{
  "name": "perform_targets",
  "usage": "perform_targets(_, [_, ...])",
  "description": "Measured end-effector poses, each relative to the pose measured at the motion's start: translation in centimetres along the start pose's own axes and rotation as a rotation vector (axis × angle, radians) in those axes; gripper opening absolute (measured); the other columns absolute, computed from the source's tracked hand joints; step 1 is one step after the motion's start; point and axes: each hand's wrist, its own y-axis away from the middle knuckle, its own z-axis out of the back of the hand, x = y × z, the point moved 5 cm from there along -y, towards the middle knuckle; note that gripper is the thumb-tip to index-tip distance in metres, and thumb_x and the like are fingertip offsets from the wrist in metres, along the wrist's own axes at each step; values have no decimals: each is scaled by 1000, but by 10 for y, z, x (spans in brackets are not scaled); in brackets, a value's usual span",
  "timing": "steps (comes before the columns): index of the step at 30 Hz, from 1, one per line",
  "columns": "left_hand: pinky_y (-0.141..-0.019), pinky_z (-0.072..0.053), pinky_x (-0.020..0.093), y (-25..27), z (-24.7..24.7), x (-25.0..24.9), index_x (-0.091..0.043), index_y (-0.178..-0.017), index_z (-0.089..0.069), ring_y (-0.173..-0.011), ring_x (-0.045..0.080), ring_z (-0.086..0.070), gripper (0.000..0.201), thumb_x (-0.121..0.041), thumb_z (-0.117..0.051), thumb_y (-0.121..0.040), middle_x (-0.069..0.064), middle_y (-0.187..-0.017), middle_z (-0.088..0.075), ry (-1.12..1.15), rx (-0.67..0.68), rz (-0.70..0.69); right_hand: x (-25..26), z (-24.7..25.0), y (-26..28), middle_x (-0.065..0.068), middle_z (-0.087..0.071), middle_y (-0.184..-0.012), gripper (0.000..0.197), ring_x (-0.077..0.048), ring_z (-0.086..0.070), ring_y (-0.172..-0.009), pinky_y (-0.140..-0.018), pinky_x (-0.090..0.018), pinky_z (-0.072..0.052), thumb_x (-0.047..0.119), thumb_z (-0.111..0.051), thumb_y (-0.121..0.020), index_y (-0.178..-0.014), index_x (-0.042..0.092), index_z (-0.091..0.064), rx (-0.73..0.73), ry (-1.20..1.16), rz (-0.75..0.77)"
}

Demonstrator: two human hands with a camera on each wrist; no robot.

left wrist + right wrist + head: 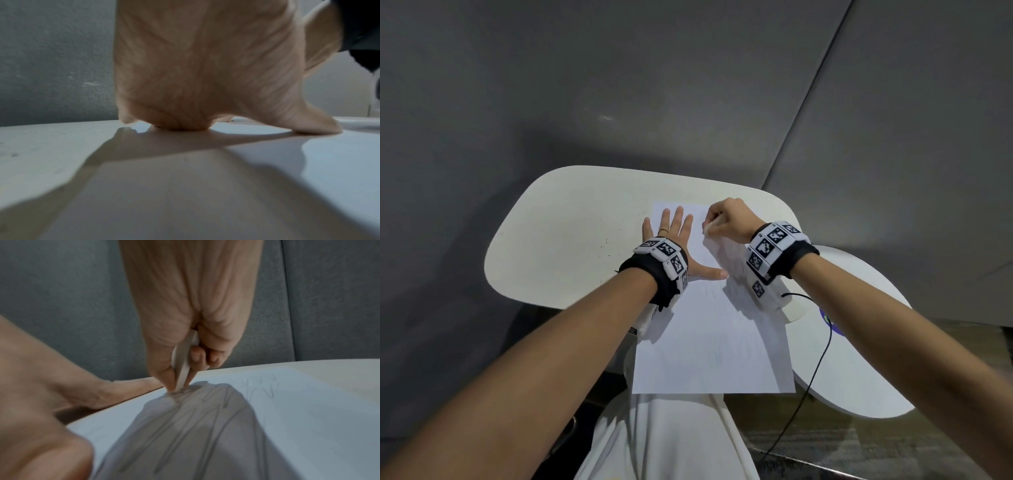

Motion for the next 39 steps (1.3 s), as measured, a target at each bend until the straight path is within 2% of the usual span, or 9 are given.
perform_targets(4, [-115, 11, 56, -2, 0, 2, -22, -152, 16, -145, 23, 24, 141, -99, -41, -49, -2, -158, 26, 16, 14, 3, -24, -8, 12, -3, -70, -80, 6, -11, -60, -71, -69, -21, -48, 10, -69, -75, -80, 8, -69, 157, -98, -52])
perform_targets(9, [-118, 9, 45, -5, -2, -7, -8, -152, 14, -146, 26, 19, 118, -83, -39, -77, 7, -158, 24, -10, 9, -41, -70, 4, 28, -7, -59, -60, 9, -13, -52, -51, -52, -24, -42, 6, -63, -81, -72, 4, -61, -271, -571, -252])
perform_targets(15, [-118, 3, 43, 10, 1, -53, -11, -154, 4, -148, 21, 12, 61, -35, -24, -105, 5, -160, 18, -48, 113, -482, -82, -3, 25, -12, -63, -67, 13, -20, -60, -60, -59, -32, -46, 14, -64, -80, -77, 11, -52, -357, -728, -304])
perform_targets(17, [-118, 3, 43, 6, -6, -41, -15, -154, 5, -148, 20, 13, 61, -39, -22, -105, 3, -160, 19, -81, 106, -375, -83, -4, 25, -9, -62, -64, 12, -20, -60, -60, -58, -31, -46, 12, -62, -82, -79, 10, -51, -354, -729, -298])
perform_targets(21, [-119, 3, 41, -4, 8, -17, -3, -152, 7, -148, 29, 11, 69, -41, -24, -104, 14, -159, 18, -46, -23, 113, -83, -4, 26, -6, -60, -63, 11, -17, -62, -58, -65, -33, -49, 10, -60, -85, -81, 9, -50, -367, -737, -282])
perform_targets(26, [-118, 4, 42, 4, -8, -56, -19, -154, 9, -148, 20, 15, 61, -39, -20, -105, -4, -159, 20, -88, 60, -361, -83, -3, 27, -7, -60, -65, 9, -17, -58, -59, -60, -25, -47, 9, -59, -86, -83, 7, -51, -372, -729, -257])
perform_targets(32, [-118, 4, 40, 2, 12, 17, 5, -150, 6, -147, 33, 10, 72, -39, -28, -104, 21, -158, 15, 51, -73, 385, -85, -4, 28, -7, -63, -69, 8, -19, -61, -64, -71, -35, -51, 11, -61, -84, -82, 8, -54, -337, -742, -254])
perform_targets(35, [-120, 2, 40, -8, 27, 0, 2, -151, 6, -148, 28, 9, 74, -40, -31, -102, 17, -159, 16, -26, -194, 140, -80, -2, 27, -9, -63, -74, 11, -15, -57, -60, -60, -26, -48, 9, -62, -85, -91, 2, -56, -295, -793, -236])
perform_targets(39, [-119, 7, 43, -22, 9, -15, -8, -152, 12, -147, 22, 18, 100, -69, -36, -88, 7, -158, 23, 68, -34, 3, -64, 7, 26, -4, -63, -68, 12, -5, -55, -49, -51, -17, -45, 10, -63, -85, -90, 1, -58, -248, -675, -161])
